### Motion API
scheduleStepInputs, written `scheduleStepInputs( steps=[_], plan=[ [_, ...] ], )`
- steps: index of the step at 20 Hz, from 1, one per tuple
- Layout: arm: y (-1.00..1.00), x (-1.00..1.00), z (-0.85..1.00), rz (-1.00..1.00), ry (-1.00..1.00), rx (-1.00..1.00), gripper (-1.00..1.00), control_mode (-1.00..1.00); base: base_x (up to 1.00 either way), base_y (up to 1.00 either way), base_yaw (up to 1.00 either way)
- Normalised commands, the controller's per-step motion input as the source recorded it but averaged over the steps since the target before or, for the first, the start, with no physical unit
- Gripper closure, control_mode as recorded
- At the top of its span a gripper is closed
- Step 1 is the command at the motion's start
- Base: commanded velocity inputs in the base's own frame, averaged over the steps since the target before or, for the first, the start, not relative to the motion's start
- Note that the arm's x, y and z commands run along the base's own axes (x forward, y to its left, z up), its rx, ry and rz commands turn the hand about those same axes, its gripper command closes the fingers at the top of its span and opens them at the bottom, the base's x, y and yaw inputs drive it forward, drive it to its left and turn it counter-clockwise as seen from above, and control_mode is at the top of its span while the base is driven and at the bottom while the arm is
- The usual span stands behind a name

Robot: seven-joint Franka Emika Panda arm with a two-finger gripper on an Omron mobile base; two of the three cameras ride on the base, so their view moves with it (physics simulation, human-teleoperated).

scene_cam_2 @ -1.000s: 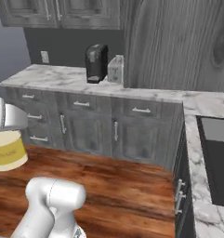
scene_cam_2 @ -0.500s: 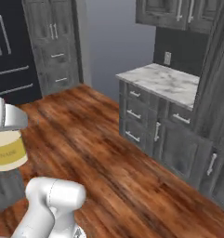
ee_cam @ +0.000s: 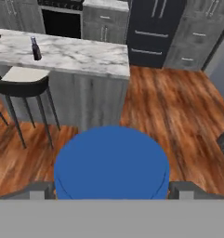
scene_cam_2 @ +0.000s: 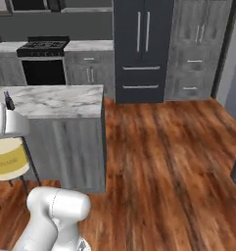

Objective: Move the mayonnaise and condiment bottle from the cabinet to the dining counter.

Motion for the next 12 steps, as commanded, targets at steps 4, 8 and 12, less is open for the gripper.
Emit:
scheduleStepInputs(
  steps=[4,8,12],
  plan=[
    [0.0,0.0,0.0,0.0,0.0,0.0,1.0,1.0,0.24,0.19,0.74],
    [0.0,0.0,0.0,0.0,0.0,0.0,1.0,1.0,0.58,0.01,0.57],
    [0.0,0.0,0.0,0.0,0.0,0.0,1.0,1.0,0.73,-0.17,0.31]
  ],
)
